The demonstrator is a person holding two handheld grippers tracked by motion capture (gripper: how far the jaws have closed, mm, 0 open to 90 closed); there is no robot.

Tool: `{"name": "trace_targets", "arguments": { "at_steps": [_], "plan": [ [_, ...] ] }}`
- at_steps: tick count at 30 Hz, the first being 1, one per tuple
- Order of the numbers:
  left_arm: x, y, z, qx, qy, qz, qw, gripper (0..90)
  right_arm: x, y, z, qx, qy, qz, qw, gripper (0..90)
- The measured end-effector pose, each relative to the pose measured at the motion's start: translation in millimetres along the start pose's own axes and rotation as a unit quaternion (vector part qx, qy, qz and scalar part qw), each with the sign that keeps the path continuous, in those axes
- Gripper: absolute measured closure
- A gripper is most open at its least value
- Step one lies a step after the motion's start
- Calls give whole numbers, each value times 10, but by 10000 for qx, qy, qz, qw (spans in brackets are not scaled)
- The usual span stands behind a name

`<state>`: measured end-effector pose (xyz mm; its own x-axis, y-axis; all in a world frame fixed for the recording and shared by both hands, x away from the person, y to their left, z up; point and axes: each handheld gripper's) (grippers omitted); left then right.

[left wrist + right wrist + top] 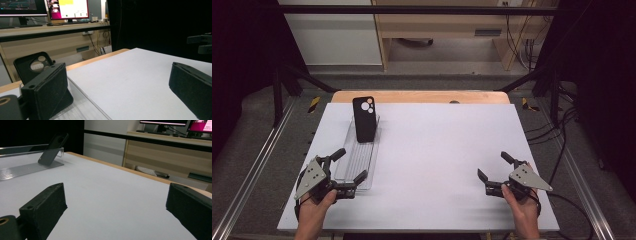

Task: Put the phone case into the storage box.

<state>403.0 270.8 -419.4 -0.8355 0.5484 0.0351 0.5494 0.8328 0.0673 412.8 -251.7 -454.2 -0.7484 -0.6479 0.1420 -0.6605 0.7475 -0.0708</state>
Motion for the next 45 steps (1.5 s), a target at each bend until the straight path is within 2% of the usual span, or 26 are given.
{"name": "trace_targets", "arguments": {
  "at_steps": [13,45],
  "plan": [
    [100,136,52,15,-68,-161,9998,14,-1,1,3,11,2,-3,10000,32],
    [179,313,213,103,-115,-276,9995,14,45,-40,41,8,-8,10,10000,33]
  ]
}}
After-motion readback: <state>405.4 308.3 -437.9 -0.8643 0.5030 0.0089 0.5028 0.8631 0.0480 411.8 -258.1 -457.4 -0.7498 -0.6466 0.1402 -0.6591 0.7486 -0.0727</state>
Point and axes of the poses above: each handheld gripper's, and its own axes: x roughly backward along the jaws, z roughly out of its underside, y roughly to its left, and after that the axes turned 9 degrees about -z, right-handed
